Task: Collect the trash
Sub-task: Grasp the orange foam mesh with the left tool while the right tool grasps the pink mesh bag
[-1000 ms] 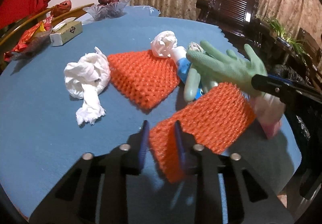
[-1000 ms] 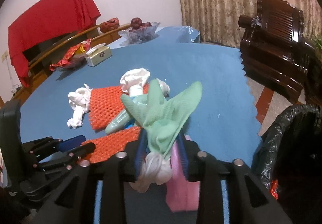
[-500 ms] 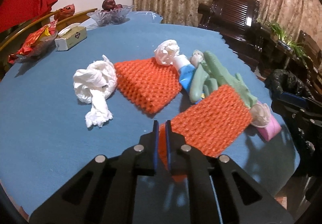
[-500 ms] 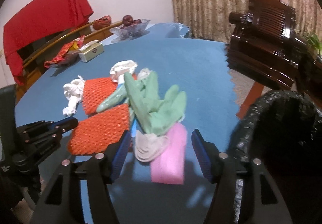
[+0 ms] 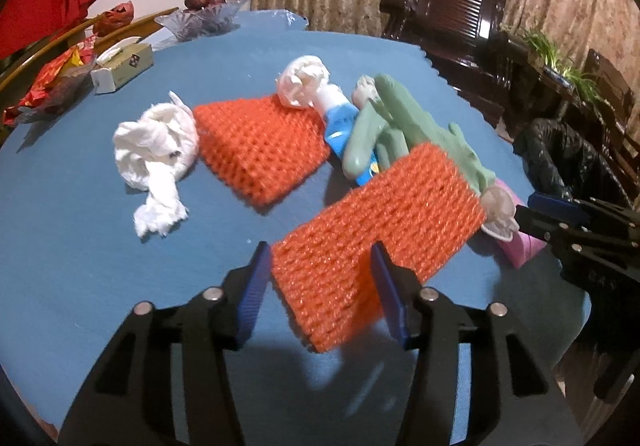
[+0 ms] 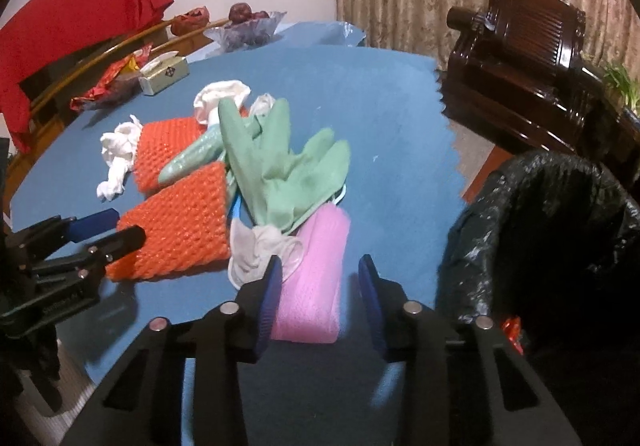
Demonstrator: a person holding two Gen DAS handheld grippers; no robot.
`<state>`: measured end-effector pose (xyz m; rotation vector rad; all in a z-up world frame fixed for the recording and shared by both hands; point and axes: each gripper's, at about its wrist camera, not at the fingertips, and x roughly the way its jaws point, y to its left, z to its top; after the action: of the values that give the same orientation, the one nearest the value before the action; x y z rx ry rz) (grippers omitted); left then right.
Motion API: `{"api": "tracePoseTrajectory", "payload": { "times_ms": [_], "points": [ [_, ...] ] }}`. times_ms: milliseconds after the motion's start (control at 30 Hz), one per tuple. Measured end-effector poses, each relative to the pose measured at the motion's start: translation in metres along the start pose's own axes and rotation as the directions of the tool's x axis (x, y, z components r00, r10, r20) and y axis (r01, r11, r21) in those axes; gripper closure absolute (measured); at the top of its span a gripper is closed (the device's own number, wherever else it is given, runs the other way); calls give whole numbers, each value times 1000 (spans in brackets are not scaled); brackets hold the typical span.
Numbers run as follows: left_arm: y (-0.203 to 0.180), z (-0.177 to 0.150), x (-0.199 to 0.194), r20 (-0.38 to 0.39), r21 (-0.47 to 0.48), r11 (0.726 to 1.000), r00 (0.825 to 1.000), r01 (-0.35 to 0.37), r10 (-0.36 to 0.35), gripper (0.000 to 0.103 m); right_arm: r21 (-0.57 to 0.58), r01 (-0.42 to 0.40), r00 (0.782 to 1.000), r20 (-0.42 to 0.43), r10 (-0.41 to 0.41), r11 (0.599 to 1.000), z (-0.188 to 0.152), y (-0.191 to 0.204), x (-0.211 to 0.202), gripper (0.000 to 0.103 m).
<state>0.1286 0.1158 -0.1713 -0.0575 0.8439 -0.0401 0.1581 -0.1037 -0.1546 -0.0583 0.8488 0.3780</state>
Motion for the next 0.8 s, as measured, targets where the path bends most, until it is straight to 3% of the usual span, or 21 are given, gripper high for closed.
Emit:
{"api": "tracePoseTrajectory", "payload": {
  "times_ms": [167,267,800],
  "points": [
    [0,2,1,-1,-3,1000,1000,-10,10,90,23,-59,998,-17,59,998,-1,-3,2,85],
    [-1,3,-1,4,3,1000,1000,-15,15,101,-3,-66,998,-15,66,998,1,3,-1,94],
    [-6,25,-45,125,18,1000,992,-20,18,103,8,-63,989,135,61,998,28,-7,-63,96]
  ]
}}
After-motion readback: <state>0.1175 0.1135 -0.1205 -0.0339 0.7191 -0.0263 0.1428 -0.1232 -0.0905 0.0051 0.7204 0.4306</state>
